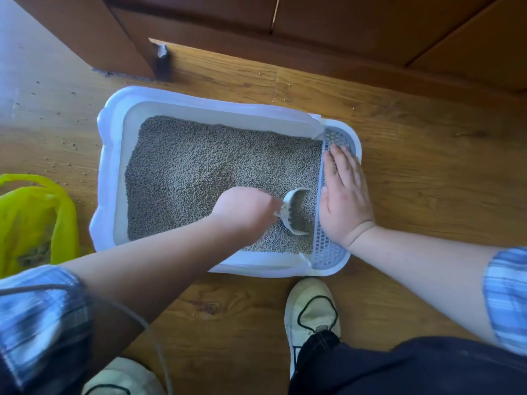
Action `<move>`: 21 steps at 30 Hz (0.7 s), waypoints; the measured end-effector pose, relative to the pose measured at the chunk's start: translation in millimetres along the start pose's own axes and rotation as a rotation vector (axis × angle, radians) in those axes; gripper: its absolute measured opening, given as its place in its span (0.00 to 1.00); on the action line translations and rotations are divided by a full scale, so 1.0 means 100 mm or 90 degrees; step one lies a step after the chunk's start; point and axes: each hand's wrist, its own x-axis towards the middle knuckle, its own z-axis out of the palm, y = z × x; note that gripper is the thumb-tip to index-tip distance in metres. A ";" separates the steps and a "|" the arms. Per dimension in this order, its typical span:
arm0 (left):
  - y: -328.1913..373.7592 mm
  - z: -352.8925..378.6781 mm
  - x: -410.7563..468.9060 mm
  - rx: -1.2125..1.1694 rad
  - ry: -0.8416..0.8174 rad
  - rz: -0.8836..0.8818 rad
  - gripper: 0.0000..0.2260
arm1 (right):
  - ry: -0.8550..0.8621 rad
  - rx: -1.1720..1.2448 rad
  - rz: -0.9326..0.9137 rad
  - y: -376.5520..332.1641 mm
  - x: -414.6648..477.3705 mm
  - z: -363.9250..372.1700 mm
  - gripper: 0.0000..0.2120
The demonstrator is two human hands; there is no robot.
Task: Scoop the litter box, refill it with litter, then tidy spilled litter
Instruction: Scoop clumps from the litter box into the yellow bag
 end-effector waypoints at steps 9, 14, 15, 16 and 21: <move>-0.23 -0.01 -0.13 -0.054 0.042 0.038 0.10 | -0.012 -0.002 0.003 -0.01 0.00 -0.02 0.29; -0.53 -0.19 -0.29 -0.079 0.083 0.007 0.14 | -0.010 -0.007 0.007 -0.04 -0.01 -0.04 0.29; -0.59 -0.22 -0.33 -0.078 0.088 0.006 0.14 | -0.008 -0.007 0.007 -0.04 -0.01 -0.04 0.29; -0.63 -0.23 -0.37 -0.076 0.094 0.007 0.14 | -0.007 -0.007 0.007 -0.04 -0.01 -0.04 0.29; -0.74 -0.13 -0.57 -0.069 0.109 -0.001 0.17 | -0.013 -0.015 0.013 -0.04 -0.01 -0.04 0.30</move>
